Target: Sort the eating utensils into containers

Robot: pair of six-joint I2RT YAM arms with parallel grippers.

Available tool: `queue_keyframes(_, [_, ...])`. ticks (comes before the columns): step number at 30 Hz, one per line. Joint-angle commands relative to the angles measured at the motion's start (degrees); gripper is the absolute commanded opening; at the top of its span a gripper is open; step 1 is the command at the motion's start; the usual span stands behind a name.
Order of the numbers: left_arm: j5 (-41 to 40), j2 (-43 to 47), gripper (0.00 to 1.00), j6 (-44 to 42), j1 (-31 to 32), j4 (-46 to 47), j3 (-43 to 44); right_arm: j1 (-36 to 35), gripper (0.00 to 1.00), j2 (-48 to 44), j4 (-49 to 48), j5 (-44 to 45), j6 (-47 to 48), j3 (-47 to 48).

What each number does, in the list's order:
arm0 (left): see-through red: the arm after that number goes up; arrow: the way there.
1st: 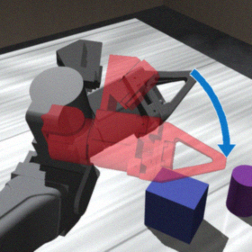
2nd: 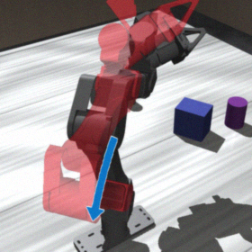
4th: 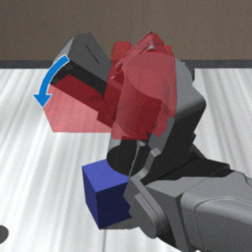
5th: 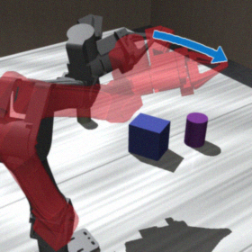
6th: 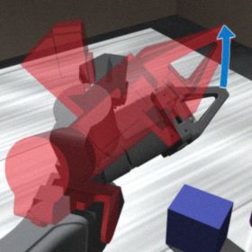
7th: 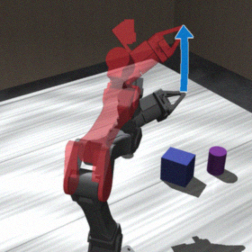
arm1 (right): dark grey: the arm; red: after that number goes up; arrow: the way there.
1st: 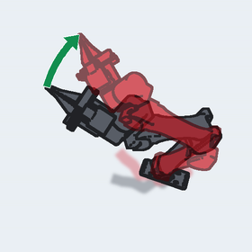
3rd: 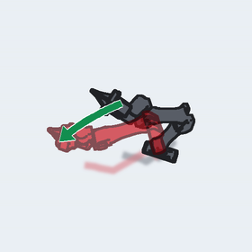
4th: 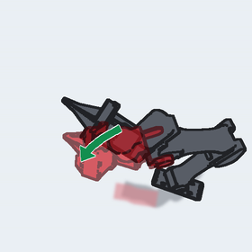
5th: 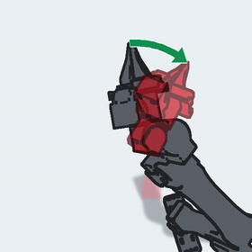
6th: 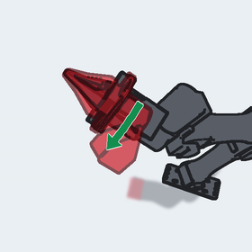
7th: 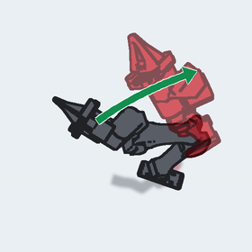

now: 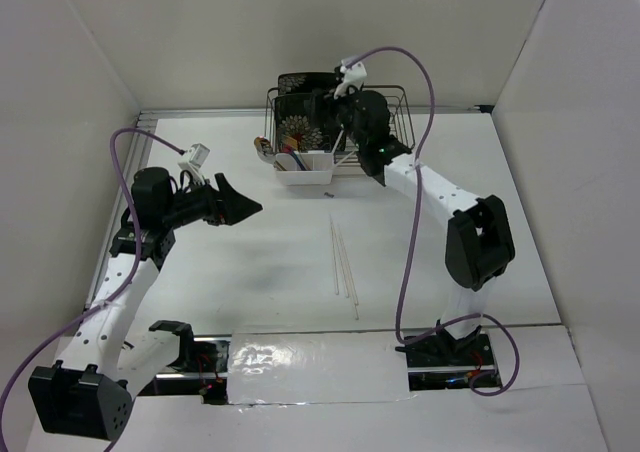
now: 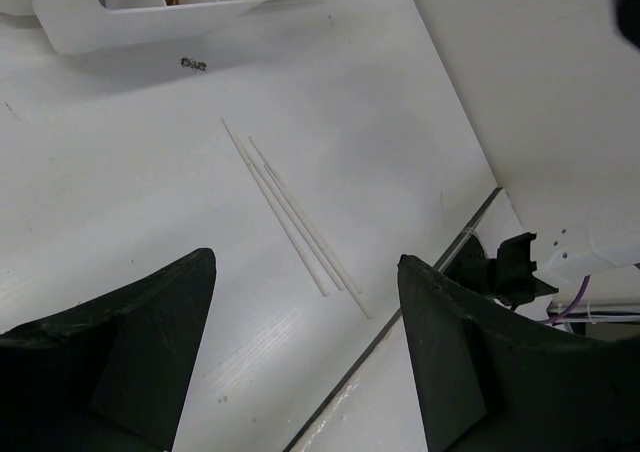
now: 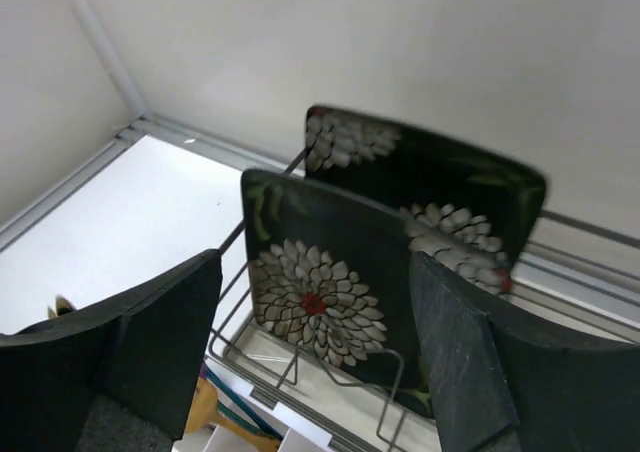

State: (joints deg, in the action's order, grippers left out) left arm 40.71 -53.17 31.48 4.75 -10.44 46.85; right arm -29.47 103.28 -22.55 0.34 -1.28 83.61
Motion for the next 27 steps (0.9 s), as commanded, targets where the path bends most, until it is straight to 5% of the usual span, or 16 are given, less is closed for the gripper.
queue_keyframes(1, [-0.6,-0.7,0.85,-3.4,0.2,0.4,2.3,1.1,0.83,-8.3,13.8,6.2,0.8,8.9])
queue_keyframes(4, [-0.2,-1.9,0.83,-7.9,1.4,-1.1,2.7,3.2,0.86,-12.3,24.9,8.1,0.1,15.1])
queue_keyframes(9, [-5.4,-4.5,0.80,-10.2,8.4,0.1,1.0,7.1,0.89,-22.8,36.8,6.8,-3.1,11.8])
queue_keyframes(19, [-40.5,-23.4,0.75,10.3,36.0,-3.4,8.3,7.2,0.87,-54.7,44.4,-0.3,-24.8,-33.1])
queue_keyframes(27, [-53.5,-44.4,0.68,17.3,44.8,-18.9,24.1,7.2,0.86,-64.0,46.4,-0.3,-27.5,-42.9])
